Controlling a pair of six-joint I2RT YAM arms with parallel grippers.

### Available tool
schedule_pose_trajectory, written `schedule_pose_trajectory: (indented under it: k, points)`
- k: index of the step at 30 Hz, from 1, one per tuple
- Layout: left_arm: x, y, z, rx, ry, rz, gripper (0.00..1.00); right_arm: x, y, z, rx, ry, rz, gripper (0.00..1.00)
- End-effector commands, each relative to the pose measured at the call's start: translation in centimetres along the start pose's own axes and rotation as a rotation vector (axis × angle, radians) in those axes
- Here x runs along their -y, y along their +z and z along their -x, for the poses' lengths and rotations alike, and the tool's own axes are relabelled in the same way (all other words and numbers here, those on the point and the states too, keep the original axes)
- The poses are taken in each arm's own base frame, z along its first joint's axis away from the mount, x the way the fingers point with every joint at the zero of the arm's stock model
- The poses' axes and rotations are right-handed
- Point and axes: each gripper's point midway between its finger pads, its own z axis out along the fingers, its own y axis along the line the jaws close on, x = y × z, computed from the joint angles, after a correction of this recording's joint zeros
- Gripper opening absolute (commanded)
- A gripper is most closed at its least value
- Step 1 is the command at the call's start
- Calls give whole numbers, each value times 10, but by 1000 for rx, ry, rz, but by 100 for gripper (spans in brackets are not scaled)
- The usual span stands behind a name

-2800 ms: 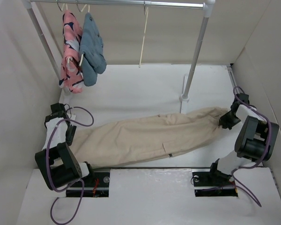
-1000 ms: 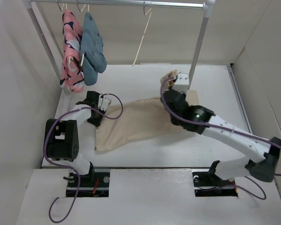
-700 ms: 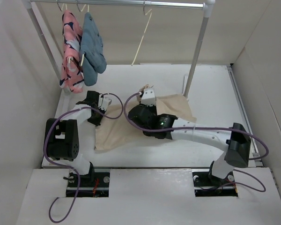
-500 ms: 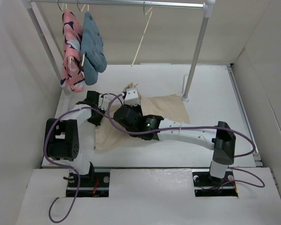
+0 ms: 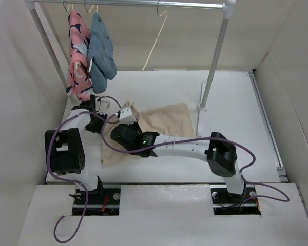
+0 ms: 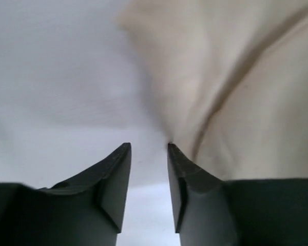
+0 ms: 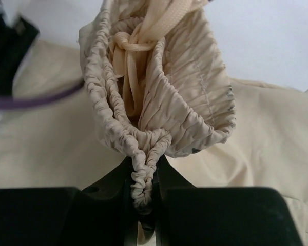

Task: Place the trousers on the hanger
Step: Fold the trousers at the center of the board.

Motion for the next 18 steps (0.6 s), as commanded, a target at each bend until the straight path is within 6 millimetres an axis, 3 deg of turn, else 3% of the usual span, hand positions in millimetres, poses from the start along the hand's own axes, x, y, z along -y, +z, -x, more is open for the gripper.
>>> schedule_pose_trajectory:
  k: [1,5,9,10,11,12,15,18]
  points:
    - [-11,-24,12,5,-65,15,33,-15,-4,3,-10,26,63,0]
    - [-20,-39,18,-3,-112,30,36,-33,-2,1,-37,24,128,0]
    - [-23,-47,26,15,-140,27,36,-52,3,-17,-81,-67,207,4]
    - [-26,-49,28,20,-140,41,36,-59,2,-16,-84,-85,241,13]
    - [-31,-47,25,5,-158,59,37,-72,-2,-13,-89,-95,320,28]
    - [-33,-47,24,2,-158,68,37,-84,-7,-11,-85,-119,369,53]
    - [-45,-52,28,19,-181,92,39,-118,-31,-14,-75,-231,500,71]
    - [-54,-60,32,47,-200,110,39,-132,-53,-15,-46,-317,545,80]
